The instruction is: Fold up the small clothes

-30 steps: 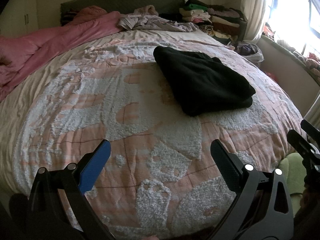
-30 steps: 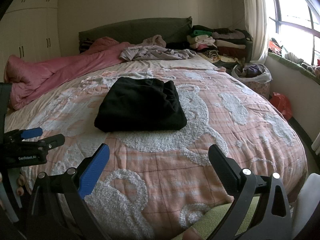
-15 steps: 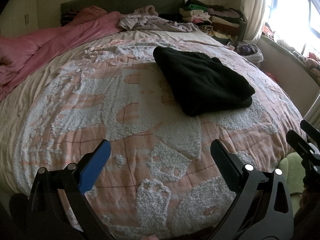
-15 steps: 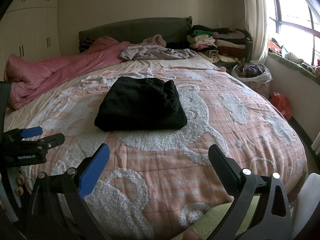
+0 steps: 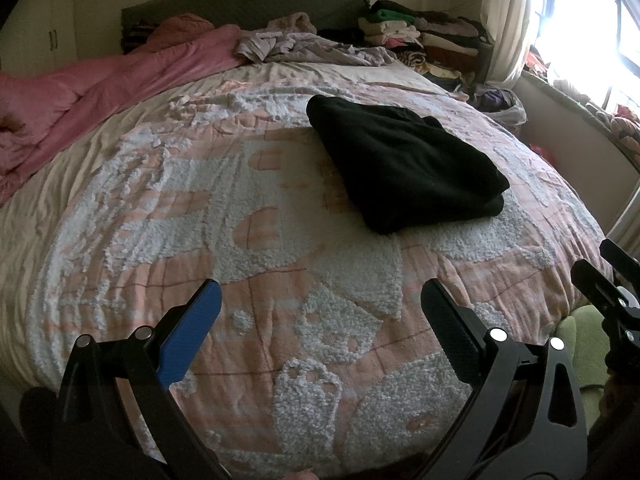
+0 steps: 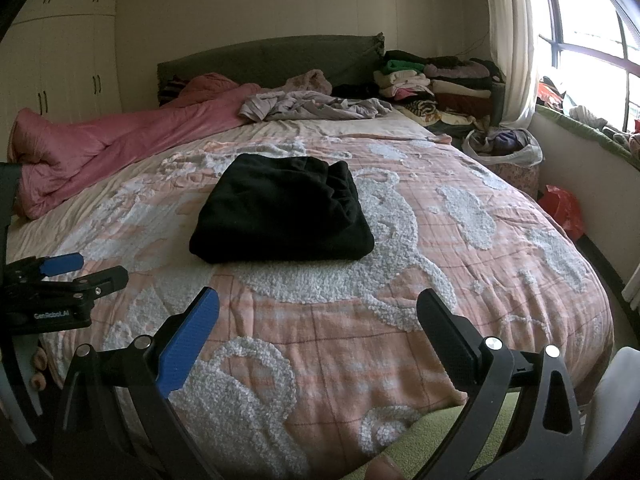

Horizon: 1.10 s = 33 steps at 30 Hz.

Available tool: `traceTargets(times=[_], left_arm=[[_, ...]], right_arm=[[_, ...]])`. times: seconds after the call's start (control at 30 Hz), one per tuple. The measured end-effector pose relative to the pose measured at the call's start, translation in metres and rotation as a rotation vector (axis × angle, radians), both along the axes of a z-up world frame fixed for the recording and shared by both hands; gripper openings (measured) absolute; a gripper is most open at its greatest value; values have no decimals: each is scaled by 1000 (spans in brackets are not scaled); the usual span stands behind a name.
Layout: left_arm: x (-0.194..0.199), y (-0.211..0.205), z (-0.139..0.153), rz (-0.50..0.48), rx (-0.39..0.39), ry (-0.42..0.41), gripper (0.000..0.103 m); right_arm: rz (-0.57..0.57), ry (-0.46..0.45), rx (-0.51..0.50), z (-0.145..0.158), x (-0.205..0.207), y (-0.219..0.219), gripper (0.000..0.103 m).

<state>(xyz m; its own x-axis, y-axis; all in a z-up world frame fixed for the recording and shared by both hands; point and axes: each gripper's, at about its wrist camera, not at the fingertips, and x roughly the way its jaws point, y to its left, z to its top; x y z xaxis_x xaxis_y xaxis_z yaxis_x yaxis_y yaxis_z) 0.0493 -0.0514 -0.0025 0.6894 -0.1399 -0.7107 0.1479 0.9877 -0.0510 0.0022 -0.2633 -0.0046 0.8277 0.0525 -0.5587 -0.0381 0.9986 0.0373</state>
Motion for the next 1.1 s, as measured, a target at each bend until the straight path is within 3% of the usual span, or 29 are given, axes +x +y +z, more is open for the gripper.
traceTargets(times=[0.87, 1.1], left_arm=[[-2, -4, 2, -19, 40, 1, 93], [3, 5, 0, -16, 34, 25, 93]], right_arm=[[-10, -1, 9, 2, -1, -3, 98], [-113, -11, 88, 11, -7, -49, 98]])
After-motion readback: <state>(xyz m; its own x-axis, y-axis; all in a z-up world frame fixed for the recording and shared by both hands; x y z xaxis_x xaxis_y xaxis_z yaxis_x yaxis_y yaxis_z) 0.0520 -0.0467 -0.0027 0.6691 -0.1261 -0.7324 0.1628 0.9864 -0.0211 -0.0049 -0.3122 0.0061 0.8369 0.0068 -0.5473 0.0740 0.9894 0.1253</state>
